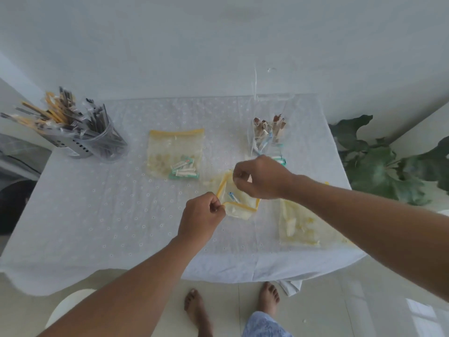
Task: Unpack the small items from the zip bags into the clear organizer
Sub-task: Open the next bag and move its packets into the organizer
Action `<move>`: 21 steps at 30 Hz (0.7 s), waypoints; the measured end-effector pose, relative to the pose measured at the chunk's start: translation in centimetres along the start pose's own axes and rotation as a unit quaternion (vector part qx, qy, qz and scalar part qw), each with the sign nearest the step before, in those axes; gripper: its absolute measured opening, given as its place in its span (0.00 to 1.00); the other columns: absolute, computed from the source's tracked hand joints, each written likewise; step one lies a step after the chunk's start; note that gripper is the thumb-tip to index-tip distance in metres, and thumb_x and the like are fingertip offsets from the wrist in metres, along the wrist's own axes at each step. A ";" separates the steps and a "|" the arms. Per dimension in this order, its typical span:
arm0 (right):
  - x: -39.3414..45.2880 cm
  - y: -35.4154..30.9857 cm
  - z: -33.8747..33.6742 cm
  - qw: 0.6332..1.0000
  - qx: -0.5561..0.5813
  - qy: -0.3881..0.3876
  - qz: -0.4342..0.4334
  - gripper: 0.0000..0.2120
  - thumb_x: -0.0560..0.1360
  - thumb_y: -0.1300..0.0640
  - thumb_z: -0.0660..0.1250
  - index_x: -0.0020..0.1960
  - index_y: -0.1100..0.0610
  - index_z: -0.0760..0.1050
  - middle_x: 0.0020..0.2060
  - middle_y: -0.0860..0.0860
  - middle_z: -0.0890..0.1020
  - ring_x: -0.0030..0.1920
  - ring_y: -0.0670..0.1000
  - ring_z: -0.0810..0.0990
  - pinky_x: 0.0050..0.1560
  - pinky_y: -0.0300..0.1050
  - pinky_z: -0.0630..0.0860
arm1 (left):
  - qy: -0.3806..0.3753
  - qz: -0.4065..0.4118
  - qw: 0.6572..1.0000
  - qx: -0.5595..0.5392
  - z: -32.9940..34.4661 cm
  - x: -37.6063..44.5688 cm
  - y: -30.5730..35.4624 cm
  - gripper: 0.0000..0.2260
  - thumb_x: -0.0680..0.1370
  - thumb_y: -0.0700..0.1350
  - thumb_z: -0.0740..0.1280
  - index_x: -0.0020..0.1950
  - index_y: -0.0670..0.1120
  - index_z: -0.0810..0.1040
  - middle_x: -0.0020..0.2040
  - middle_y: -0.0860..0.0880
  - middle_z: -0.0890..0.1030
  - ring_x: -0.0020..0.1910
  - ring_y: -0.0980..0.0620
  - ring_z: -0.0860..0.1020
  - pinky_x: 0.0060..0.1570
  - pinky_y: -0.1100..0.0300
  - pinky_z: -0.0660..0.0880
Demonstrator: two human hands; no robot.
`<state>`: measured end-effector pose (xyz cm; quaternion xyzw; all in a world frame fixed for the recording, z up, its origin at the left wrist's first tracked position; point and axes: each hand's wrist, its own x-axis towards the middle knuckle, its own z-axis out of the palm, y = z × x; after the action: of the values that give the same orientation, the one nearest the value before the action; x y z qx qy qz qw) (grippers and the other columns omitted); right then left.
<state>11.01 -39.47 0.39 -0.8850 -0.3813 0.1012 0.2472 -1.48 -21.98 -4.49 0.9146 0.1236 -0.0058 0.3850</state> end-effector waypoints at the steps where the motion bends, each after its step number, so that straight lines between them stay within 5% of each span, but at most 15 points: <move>1: -0.6 -0.1 1.6 0.998 -0.011 -0.050 0.036 0.09 0.75 0.52 0.65 0.47 0.51 0.83 0.40 0.46 0.86 0.39 0.48 0.83 0.42 0.43 0.79 | -0.001 0.004 1.000 -0.002 0.3 -0.1 0.2 0.08 0.72 0.42 0.74 0.36 0.47 0.77 0.31 0.54 0.78 0.31 0.56 0.77 0.32 0.58 0.75; 4: -1.1 0.5 5.2 0.971 -0.032 -0.169 0.164 0.13 0.76 0.47 0.61 0.53 0.48 0.83 0.49 0.47 0.86 0.50 0.54 0.83 0.50 0.50 0.81 | -0.016 0.015 1.000 -0.005 1.2 -0.3 0.7 0.07 0.72 0.41 0.73 0.36 0.47 0.77 0.31 0.53 0.79 0.31 0.54 0.77 0.33 0.57 0.76; 7: -0.8 0.8 6.3 0.946 -0.110 -0.189 0.238 0.13 0.75 0.47 0.62 0.53 0.50 0.81 0.50 0.50 0.83 0.53 0.57 0.82 0.47 0.47 0.77 | -0.038 0.032 0.999 0.000 2.0 -0.6 0.9 0.06 0.71 0.41 0.73 0.36 0.47 0.78 0.31 0.52 0.79 0.31 0.53 0.77 0.33 0.54 0.77; 9: -0.3 0.7 6.0 0.934 -0.181 -0.196 0.238 0.12 0.75 0.48 0.68 0.56 0.50 0.80 0.52 0.51 0.82 0.55 0.57 0.82 0.47 0.47 0.75 | -0.049 0.038 0.998 0.004 2.0 -0.7 0.9 0.06 0.71 0.42 0.73 0.37 0.47 0.78 0.32 0.53 0.79 0.32 0.54 0.77 0.33 0.56 0.77; 14: 1.2 1.0 3.8 0.901 -0.264 -0.256 0.231 0.30 0.69 0.38 0.74 0.66 0.49 0.75 0.58 0.50 0.81 0.60 0.56 0.80 0.53 0.50 0.77 | -0.057 0.058 0.997 0.007 1.4 -0.9 0.8 0.04 0.72 0.42 0.73 0.38 0.46 0.79 0.33 0.52 0.80 0.32 0.53 0.78 0.33 0.58 0.76; 21: 0.9 0.6 4.4 0.912 -0.281 -0.251 0.160 0.22 0.72 0.42 0.73 0.63 0.48 0.76 0.55 0.48 0.81 0.56 0.54 0.81 0.49 0.48 0.76 | -0.057 0.068 0.996 0.013 1.8 -0.8 1.4 0.03 0.72 0.41 0.72 0.38 0.45 0.80 0.33 0.50 0.80 0.32 0.53 0.77 0.34 0.53 0.79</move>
<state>10.37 -37.61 -3.63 -0.9127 -0.2965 0.2467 -0.1348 -1.83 -24.37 -4.69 0.9241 0.0389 -0.0337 0.3787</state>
